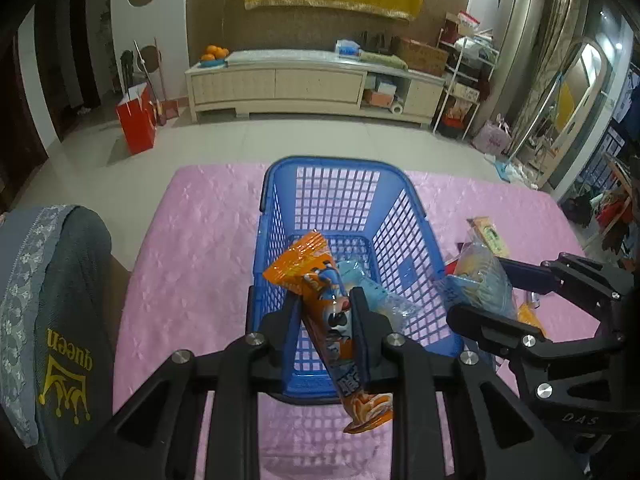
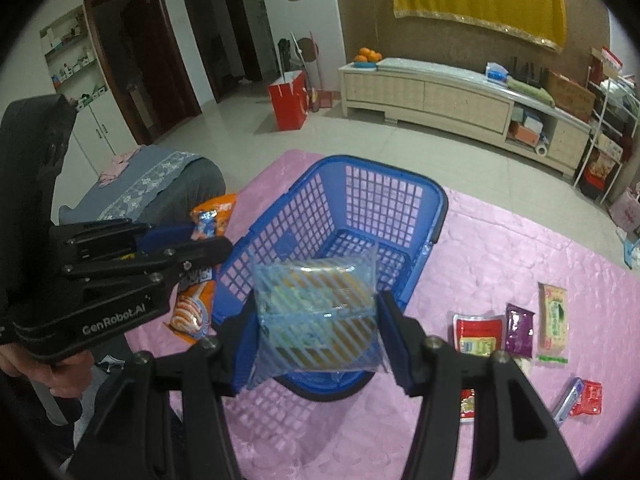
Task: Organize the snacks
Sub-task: 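Open the left gripper to drop the orange stick snack into the basket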
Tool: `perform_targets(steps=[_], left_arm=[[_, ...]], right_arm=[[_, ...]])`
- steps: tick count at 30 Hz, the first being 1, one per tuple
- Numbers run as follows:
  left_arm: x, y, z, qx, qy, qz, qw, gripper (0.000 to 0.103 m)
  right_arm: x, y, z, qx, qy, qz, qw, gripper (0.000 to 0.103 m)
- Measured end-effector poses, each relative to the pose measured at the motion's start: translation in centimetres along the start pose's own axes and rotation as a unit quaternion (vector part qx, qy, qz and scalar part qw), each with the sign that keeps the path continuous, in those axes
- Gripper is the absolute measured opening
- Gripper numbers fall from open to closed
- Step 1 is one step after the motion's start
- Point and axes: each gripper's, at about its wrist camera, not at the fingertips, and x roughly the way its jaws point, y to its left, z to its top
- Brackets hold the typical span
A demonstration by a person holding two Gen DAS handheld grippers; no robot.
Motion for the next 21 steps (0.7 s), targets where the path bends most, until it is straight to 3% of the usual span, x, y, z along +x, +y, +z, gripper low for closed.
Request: perform_targets(steps=[9, 11, 14, 17, 19, 21], left_arm=[[3.3, 1.0, 0.4, -0.004, 0.013, -0.001, 0.9999, 0.022], [3.8, 1.2, 0.5, -0.011, 0.02, 0.001, 0.9997, 0.026], [4.1, 1.0, 0.2, -0.007, 0.025, 0.001, 0.9997, 0.041], [3.5, 0.7, 0.2, -0.001, 0.022, 0.002, 0.9998, 0.046], [2.9, 0.8, 0.2, -0.004, 0.017, -0.004, 0.9998, 0.055], [2.1, 1.0, 0.2, -0.004, 0.008, -0.005, 0.9999, 0.057]], right_arm=[[2.9, -0.3, 0.0, -0.005, 0.02, 0.001, 1.0, 0.06], [3.2, -0.7, 0.1, -0.001, 0.023, 0.001, 1.0, 0.06], [3.4, -1.2, 0.2, 0.003, 0.028, 0.003, 1.0, 0.06], [3.0, -1.3, 0.2, 0.003, 0.026, 0.0, 1.0, 0.06], [2.8, -1.3, 0.3, 0.004, 0.023, -0.001, 1.0, 0.06], [2.3, -1.1, 0.3, 0.006, 0.018, -0.002, 1.0, 0.06]])
